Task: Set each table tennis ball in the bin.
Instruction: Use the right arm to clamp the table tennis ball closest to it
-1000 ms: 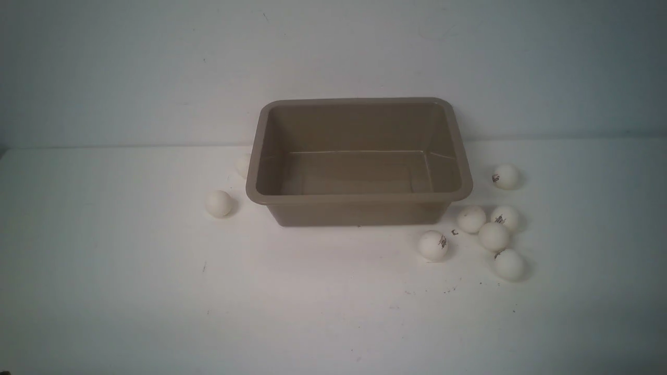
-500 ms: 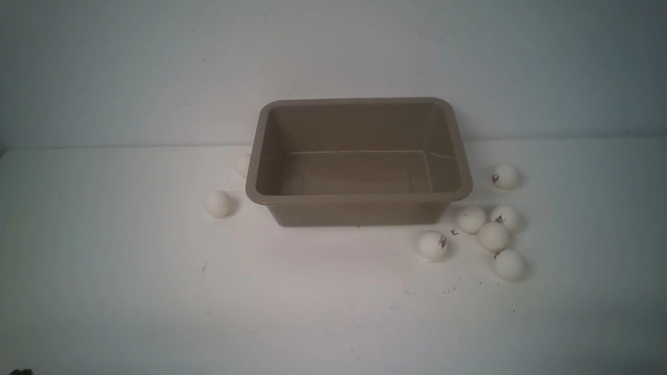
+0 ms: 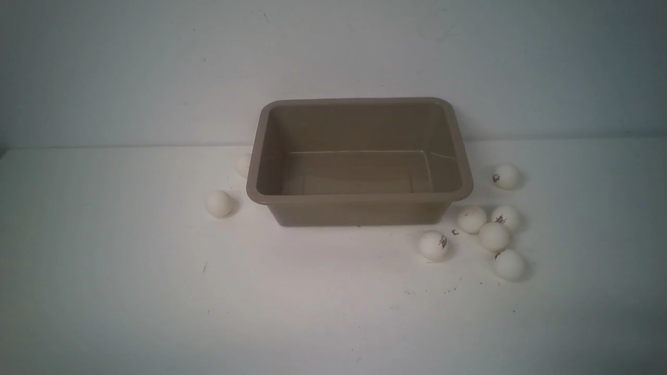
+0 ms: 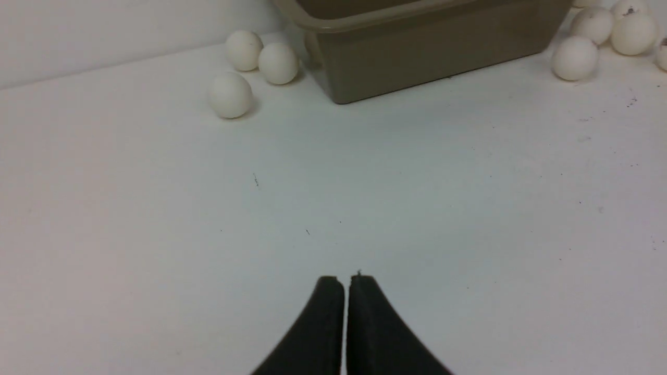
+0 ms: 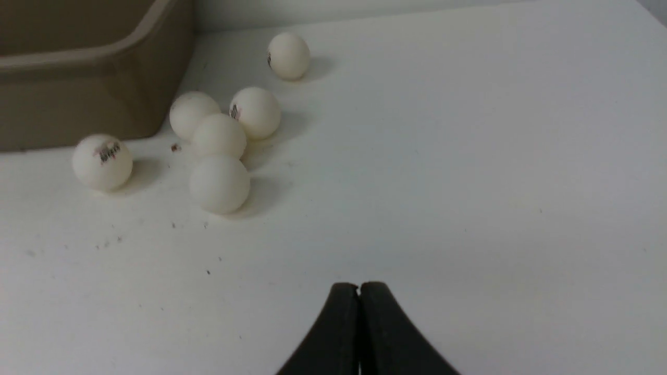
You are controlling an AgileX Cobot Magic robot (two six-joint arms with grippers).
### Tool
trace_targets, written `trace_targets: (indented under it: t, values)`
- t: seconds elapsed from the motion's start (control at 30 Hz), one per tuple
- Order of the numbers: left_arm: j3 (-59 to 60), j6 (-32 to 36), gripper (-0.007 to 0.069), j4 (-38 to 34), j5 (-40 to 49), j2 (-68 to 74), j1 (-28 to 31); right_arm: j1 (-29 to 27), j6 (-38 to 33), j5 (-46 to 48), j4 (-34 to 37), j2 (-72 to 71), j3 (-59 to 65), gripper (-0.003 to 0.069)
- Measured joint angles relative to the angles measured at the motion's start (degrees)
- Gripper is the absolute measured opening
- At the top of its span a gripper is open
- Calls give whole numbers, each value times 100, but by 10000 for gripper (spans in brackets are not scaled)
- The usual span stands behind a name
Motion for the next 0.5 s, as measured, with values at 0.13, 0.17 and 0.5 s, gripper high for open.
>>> trace_targets:
  t: [0.13,0.17,0.5]
  values:
    - [0,-62,-4,-201,0,0,0,0,174,-920,1104,0,0,-18]
    - [0,-134,-4,-425,-5,0,0,0,261,-1137,1426,0,0,-18]
    - [6,-491,-4,-4066,-494,0,0,0,910,-2505,5208,0,0,-18]
